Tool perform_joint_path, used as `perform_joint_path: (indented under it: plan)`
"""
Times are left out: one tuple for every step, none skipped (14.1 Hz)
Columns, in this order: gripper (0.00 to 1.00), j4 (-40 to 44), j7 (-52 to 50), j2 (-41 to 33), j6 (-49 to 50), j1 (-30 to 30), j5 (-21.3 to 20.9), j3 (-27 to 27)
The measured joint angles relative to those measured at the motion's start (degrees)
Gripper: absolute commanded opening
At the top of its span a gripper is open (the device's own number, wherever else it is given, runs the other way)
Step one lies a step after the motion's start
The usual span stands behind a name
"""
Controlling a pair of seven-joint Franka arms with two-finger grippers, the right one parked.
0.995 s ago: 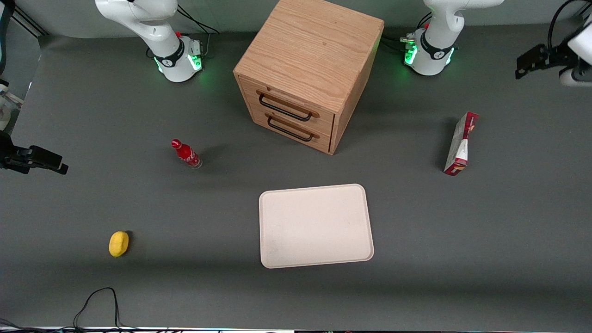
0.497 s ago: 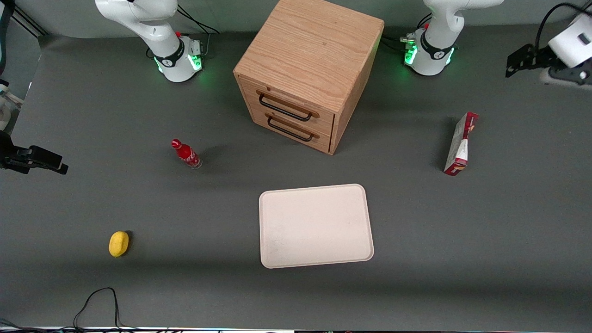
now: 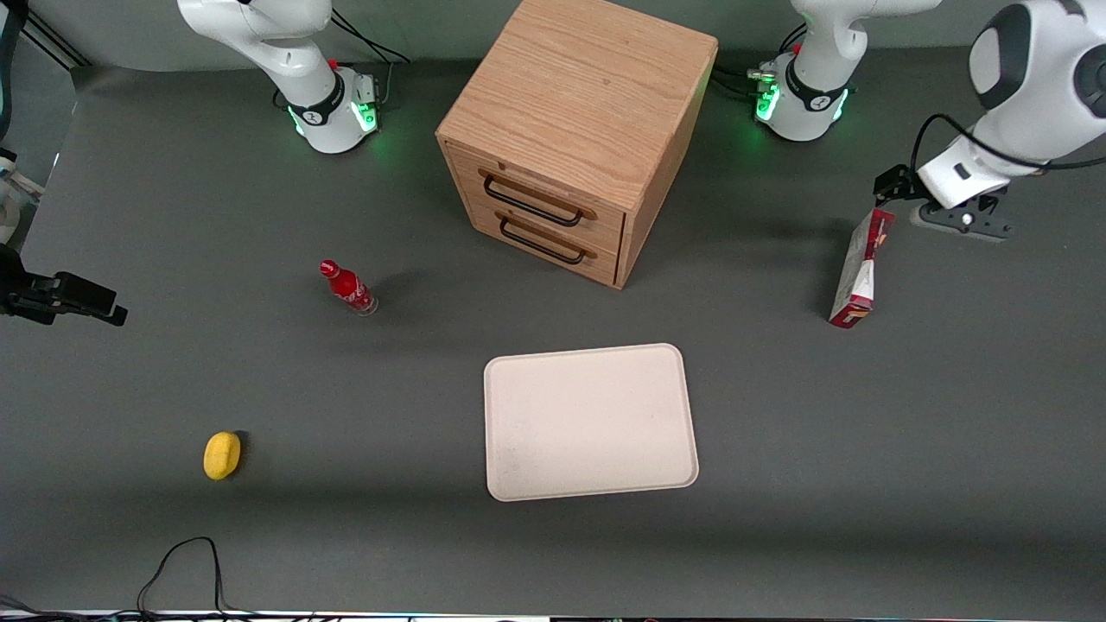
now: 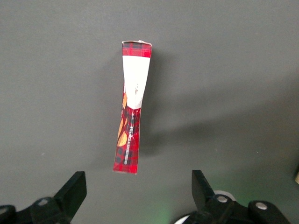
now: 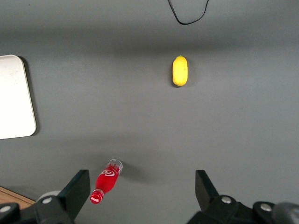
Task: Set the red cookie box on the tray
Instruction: 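Lower the open left gripper over the cookie box and close on it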
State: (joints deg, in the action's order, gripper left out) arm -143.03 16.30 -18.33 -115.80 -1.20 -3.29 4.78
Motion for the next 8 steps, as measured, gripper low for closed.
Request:
perform_joint_path:
  plan:
    - [1.00,-0.8,0.0,1.6,-2.6,0.0,0.0,0.0]
    - [1.00,-1.3,0.0,3.5,-5.1,0.0,0.0,0.0]
    - [1.00,-1.5,0.0,5.6,-7.4,0.0,0.0,0.0]
    - [1.00,-1.6,0.0,7.8,-9.4,0.0,0.0,0.0]
    - [1.00,-1.8,0.0,9.8,-11.2,0.1,0.0,0.0]
    - [1.00,-2.0,0.0,11.8,-12.9,0.1,0.0,0.1]
    - [1.00,-2.1,0.0,13.6,-14.3,0.4,0.0,0.1]
    - [1.00,-2.3,0.1,15.1,-15.7,0.7,-0.1,0.1]
